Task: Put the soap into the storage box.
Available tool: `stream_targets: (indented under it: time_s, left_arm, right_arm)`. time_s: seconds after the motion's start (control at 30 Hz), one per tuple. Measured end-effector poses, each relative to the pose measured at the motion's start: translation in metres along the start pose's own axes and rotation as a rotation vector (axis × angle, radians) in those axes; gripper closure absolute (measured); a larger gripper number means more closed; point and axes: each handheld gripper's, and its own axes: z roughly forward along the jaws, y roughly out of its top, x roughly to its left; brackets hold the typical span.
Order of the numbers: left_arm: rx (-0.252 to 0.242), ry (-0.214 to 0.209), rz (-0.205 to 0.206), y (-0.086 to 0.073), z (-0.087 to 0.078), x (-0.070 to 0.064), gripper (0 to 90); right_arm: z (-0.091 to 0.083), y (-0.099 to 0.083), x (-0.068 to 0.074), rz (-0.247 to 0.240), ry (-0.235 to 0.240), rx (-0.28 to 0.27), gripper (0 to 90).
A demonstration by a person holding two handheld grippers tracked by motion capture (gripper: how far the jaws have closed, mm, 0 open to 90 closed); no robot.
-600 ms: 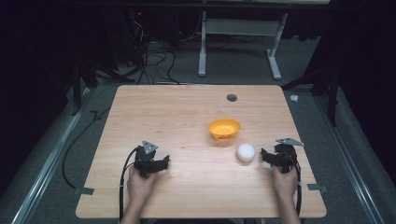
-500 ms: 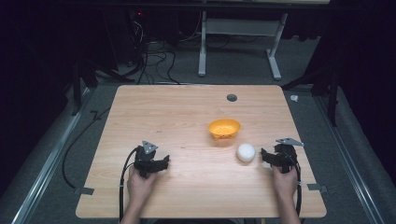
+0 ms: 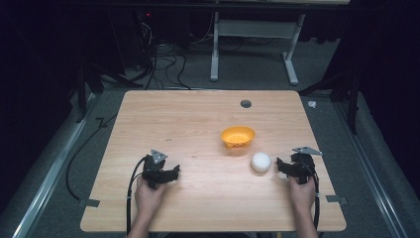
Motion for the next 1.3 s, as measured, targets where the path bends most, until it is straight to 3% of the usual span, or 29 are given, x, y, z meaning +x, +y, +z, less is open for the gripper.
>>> stream_targets:
  time_s: [0.43,0.77,1.3]
  left_arm:
    - [-0.002,-0.001,-0.001,0.0,0.0,0.0,22.9]
    - [-0.002,-0.001,-0.001,0.0,0.0,0.0,22.9]
    - [-0.002,-0.001,-0.001,0.0,0.0,0.0,22.9]
  right_arm:
    - [0.0,0.0,0.0,-0.001,0.011,0.002,23.2]
    - [-0.007,0.001,-0.008,0.052,0.039,-0.028,21.6]
    - [-0.03,-0.003,0.006,0.006,0.104,-0.067,20.6]
